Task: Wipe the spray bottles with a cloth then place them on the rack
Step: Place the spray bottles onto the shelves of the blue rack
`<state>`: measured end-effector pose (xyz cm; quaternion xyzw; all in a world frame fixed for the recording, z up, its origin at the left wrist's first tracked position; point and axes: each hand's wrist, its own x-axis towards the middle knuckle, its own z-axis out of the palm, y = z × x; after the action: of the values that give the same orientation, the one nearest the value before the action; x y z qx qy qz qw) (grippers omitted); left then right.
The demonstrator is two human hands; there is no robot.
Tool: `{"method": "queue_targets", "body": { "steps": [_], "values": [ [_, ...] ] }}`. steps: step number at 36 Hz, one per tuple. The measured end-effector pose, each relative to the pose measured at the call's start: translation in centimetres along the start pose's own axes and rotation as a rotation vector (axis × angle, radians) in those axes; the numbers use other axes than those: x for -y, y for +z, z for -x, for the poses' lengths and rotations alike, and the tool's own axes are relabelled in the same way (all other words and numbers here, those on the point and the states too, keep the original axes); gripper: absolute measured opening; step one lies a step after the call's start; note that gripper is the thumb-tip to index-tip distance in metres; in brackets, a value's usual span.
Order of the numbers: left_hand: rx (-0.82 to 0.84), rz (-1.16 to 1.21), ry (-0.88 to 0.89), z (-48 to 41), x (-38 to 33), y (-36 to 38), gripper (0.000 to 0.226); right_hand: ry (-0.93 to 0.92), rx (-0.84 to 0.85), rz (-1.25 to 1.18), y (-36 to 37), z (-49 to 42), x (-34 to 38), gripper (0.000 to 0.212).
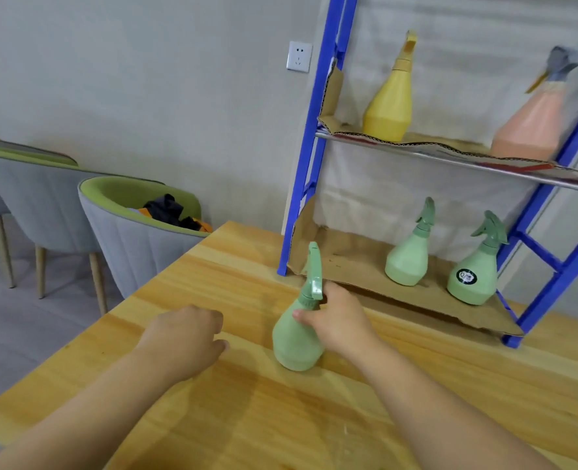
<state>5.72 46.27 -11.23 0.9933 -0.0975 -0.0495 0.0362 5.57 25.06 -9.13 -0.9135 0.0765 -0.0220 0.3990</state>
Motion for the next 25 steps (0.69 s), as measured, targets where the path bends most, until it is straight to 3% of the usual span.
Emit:
{"method": "queue_targets", "body": {
  "steps": [14,25],
  "values": [
    [-0.047,-0.116,0.152,-7.4,-5.4,-3.8,0.035,0.028,-0.174,-0.033,-10.3,-7.3,0.1,0.023],
    [-0.058,-0.099,0.166,-13.1,-7.6,-5.0,0.031,0.038,-0.244,0.035,-10.8,-17.1,-0.7,0.015]
  ]
}}
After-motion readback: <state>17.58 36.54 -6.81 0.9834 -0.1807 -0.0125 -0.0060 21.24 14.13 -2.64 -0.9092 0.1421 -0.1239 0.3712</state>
